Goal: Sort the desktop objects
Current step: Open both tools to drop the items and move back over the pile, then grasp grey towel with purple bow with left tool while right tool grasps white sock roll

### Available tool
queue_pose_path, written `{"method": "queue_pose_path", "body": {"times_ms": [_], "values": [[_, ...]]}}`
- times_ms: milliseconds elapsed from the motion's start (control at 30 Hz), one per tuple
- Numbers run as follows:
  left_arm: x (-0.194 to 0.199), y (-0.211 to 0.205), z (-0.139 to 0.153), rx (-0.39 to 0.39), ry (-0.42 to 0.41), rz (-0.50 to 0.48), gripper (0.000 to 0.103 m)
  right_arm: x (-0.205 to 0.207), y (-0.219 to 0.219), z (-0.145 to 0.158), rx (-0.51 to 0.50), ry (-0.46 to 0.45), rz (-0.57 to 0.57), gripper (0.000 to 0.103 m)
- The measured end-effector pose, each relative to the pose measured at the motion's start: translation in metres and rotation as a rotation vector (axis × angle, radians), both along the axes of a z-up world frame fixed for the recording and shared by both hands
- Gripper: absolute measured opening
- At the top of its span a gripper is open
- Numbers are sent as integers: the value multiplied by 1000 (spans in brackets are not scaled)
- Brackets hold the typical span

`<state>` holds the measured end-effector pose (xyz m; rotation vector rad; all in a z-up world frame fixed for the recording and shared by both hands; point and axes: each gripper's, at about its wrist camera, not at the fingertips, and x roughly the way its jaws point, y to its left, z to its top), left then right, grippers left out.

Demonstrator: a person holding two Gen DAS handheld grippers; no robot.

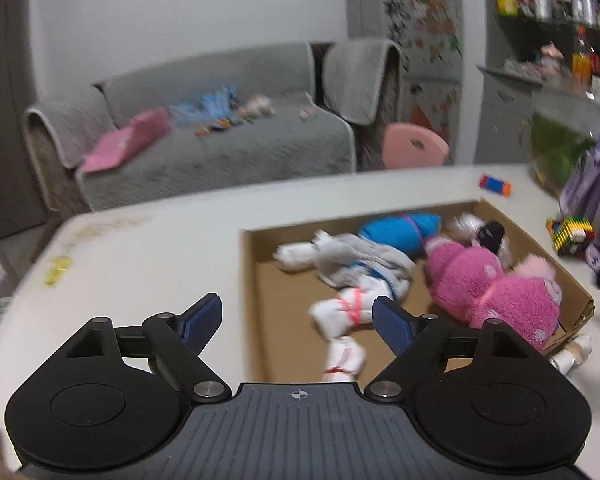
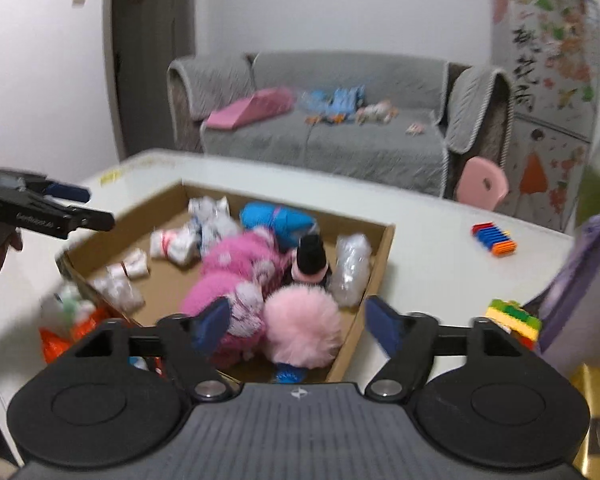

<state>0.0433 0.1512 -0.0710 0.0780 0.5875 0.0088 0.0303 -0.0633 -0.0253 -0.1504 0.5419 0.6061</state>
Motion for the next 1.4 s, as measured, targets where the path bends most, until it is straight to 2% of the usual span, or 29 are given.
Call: {"method": "queue_pose_path", "body": {"times_ms": [67, 200, 367, 467, 600, 667, 767, 933, 1267, 1400], "values": [[-16, 12, 4, 6, -26, 30, 87, -17, -5, 3, 45, -42, -40, 98], [-49, 35, -4, 5, -40, 117, 90, -43, -8, -4, 104, -68, -102, 99], [-68, 49, -33, 20, 11, 183, 92, -55, -2, -28, 112, -36, -168, 99], [-69, 49, -46, 119, -5, 136, 92, -53, 7, -45, 83, -8, -172, 99], [-60, 48, -58, 320, -36, 20, 96, -51, 12, -58, 35, -11, -155, 99], [-54, 53, -61, 378, -47, -10, 101, -49, 11, -60, 42, 4, -161, 99], [-48, 62, -63, 351, -56, -115, 103, -46, 8, -64, 56, 25, -183, 99], [-30, 70, -72, 284, 1, -225, 103, -46, 11, -70, 57, 45, -211, 99], [2, 76, -87, 192, 84, -346, 103, -39, 30, -77, 16, 48, -218, 100], [6, 80, -91, 143, 66, -333, 103, -34, 32, -78, 10, 67, -233, 100]]}}
